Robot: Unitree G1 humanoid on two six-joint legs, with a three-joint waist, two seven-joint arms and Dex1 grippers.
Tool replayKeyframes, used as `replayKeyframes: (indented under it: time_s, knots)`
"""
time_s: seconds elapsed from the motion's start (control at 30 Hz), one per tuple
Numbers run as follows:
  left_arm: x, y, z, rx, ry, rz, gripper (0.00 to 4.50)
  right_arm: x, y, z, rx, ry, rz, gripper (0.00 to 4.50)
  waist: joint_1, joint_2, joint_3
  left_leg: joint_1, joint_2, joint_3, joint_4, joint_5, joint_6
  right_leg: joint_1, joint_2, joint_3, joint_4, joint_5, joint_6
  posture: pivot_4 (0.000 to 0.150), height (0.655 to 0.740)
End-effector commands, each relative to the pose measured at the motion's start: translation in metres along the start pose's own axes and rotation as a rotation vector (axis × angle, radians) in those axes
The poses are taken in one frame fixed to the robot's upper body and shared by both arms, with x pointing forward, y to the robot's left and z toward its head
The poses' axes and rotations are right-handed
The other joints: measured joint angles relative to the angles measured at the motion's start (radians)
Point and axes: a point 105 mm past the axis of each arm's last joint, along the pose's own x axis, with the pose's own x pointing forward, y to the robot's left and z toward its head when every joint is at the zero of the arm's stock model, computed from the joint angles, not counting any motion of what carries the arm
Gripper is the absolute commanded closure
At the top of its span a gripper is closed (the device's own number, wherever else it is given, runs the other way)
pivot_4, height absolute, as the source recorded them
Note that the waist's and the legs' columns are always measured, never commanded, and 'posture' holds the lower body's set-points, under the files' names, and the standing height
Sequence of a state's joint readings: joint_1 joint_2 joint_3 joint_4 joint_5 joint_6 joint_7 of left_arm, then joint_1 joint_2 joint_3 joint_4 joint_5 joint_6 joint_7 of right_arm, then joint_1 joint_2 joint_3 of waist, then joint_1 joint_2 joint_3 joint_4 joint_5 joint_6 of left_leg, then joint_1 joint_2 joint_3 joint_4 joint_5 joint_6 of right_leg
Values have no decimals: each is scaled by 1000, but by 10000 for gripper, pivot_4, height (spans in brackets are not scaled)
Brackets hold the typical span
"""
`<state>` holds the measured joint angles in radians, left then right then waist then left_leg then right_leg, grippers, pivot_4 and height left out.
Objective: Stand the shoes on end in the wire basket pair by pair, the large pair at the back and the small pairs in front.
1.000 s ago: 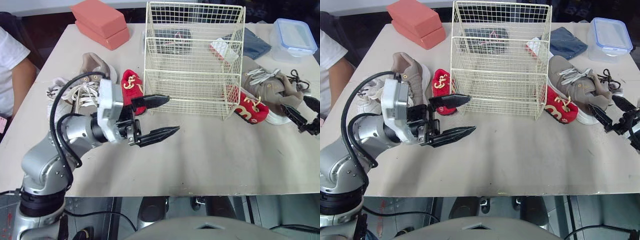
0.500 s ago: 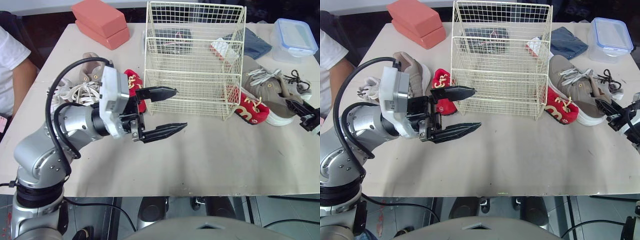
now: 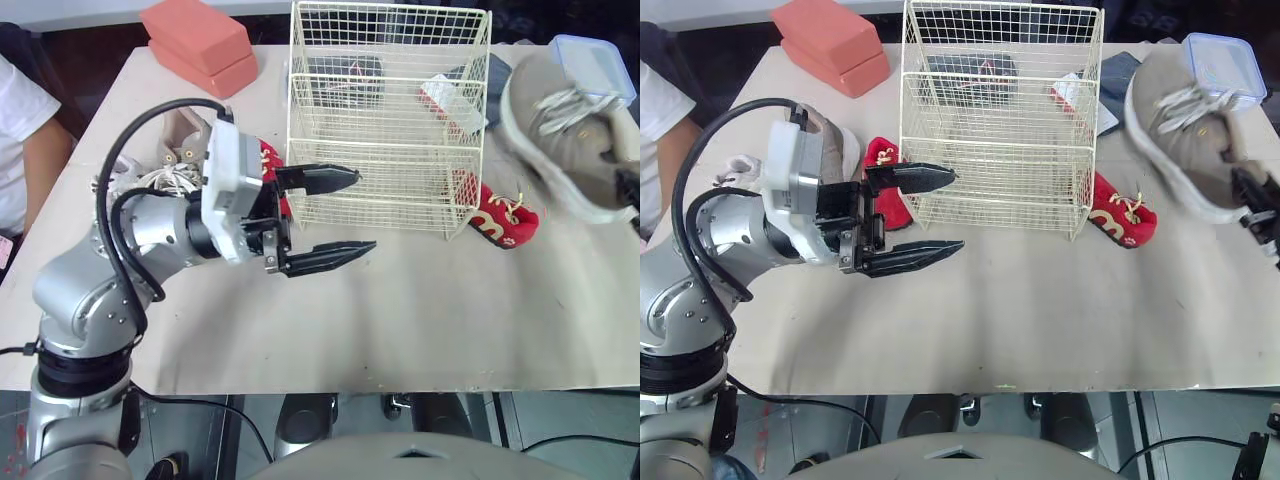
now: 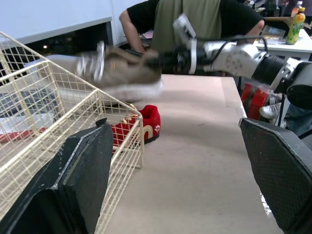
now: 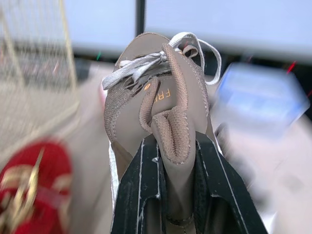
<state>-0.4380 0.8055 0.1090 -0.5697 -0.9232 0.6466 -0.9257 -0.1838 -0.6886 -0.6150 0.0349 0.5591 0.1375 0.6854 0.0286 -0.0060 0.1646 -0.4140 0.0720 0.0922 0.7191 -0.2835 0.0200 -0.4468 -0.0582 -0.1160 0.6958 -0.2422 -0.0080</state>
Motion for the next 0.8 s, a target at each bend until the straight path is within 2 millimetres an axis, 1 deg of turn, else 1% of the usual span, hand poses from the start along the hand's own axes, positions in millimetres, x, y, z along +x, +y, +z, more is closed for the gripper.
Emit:
replayKeyframes:
  time_s: [0.03, 0.1, 0.17, 0.27, 0.33, 0.43, 0.57, 0.63, 0.7, 0.8]
  knots:
    - [-8, 7, 13, 82, 7, -18, 0, 9, 16, 78, -159, -292, 56, 44543, -8, 0, 0, 0, 0, 0, 0, 0, 0, 0, 0, 0, 0, 0, 0, 1500, 6860]
    - [-15, 14, 20, 125, 22, -9, 0, 17, 41, 94, -246, -346, 159, 44543, -14, 0, 1, 0, 0, 0, 0, 0, 0, 0, 1, 0, 0, 0, 0, 1500, 6860]
    - [-21, 18, 26, 156, 33, -9, 0, 22, 55, 102, -296, -373, 223, 44543, -18, -1, 1, 0, 1, 0, 0, 0, 0, -1, 2, 2, 0, 0, 0, 1500, 6860]
    - [-40, 24, 52, 210, 68, -47, 0, 31, 92, 117, -444, -412, 453, 44543, -19, -3, 6, 0, 1, -1, 0, 0, -1, -2, 4, 3, 0, 0, 0, 1500, 6860]
    - [-47, 25, 62, 229, 77, -67, 0, 33, 108, 121, -496, -426, 569, 44543, -17, -4, 6, 0, 1, -1, 0, 0, -1, -2, 4, 3, 0, 0, 0, 1500, 6860]
    - [-51, 27, 68, 249, 73, -78, 0, 33, 124, 120, -560, -441, 697, 44543, -9, -5, 7, -1, 1, -1, -1, 0, -1, -2, 3, 3, -1, 0, 0, 1500, 6860]
    - [-52, 29, 69, 270, 84, -79, 0, 22, 155, 112, -685, -463, 949, 44543, -8, -10, 12, -2, 1, -1, 0, 0, -1, -2, 2, 2, -1, 0, 0, 1500, 6860]
    - [-51, 29, 69, 269, 84, -82, 0, 19, 164, 110, -722, -473, 1021, 44543, -11, -12, 13, -2, 1, -1, 1, 0, -1, -2, 2, 3, -1, 0, 0, 1500, 6860]
    - [-49, 31, 66, 265, 97, -79, 0, 15, 175, 107, -770, -486, 1107, 44543, -14, -12, 13, -2, 1, -1, 1, 0, -1, -2, 2, 3, -1, 0, 0, 1500, 6860]
    - [-42, 41, 58, 232, 133, -28, 0, 11, 186, 100, -824, -490, 1210, 44543, -15, -12, 14, -1, 1, -1, 1, 1, -1, -2, 3, 3, 0, 0, 0, 1500, 6860]
